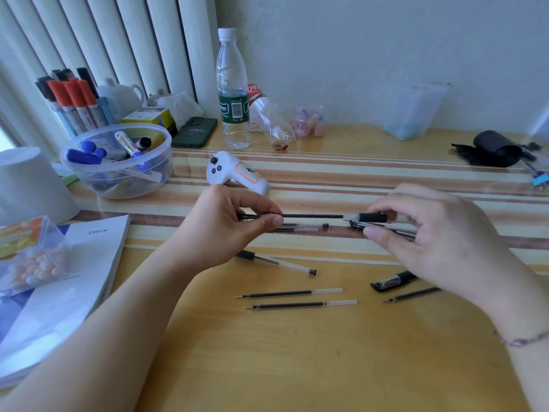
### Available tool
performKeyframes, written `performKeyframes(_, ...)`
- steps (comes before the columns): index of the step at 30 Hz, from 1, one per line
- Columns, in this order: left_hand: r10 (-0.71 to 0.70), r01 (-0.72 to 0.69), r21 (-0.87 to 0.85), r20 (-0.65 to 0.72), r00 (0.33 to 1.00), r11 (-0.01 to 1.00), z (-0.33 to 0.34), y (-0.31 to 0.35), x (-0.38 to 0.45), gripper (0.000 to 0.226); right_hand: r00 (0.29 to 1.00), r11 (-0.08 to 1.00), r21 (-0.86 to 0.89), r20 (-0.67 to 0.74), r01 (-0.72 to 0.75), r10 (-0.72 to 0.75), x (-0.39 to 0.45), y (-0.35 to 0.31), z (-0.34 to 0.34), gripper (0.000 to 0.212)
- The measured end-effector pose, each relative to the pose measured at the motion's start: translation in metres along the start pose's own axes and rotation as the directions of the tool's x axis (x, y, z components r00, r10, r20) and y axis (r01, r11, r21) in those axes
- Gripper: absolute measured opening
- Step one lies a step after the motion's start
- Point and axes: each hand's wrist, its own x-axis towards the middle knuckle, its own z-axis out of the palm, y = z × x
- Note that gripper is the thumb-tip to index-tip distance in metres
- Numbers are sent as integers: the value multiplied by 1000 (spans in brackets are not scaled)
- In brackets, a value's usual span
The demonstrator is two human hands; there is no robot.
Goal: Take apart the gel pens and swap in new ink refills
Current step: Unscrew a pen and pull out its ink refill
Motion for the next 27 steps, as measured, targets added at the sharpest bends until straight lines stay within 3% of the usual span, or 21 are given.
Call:
performKeyframes(6, 5, -4, -35, 40, 999, 999, 16, 6, -4, 18, 992, 966, 250, 81, 72, -95, -4, -14, 18, 34)
performKeyframes(9, 45, -44, -4, 65, 997, 999, 21, 7, -5, 20, 991, 960, 255, 44, 113, -129, -6, -22, 28, 35)
performKeyframes(21, 80, -79, -15, 84, 993, 997, 18, 9, -6, 19, 1000, 934, 357, 0, 19, -21, -6, -26, 29, 30)
performKeyframes(27, 89, -90, 7, 87, 992, 996, 19, 5, -5, 20, 995, 947, 321, 102, -26, -7, -8, -28, 28, 34)
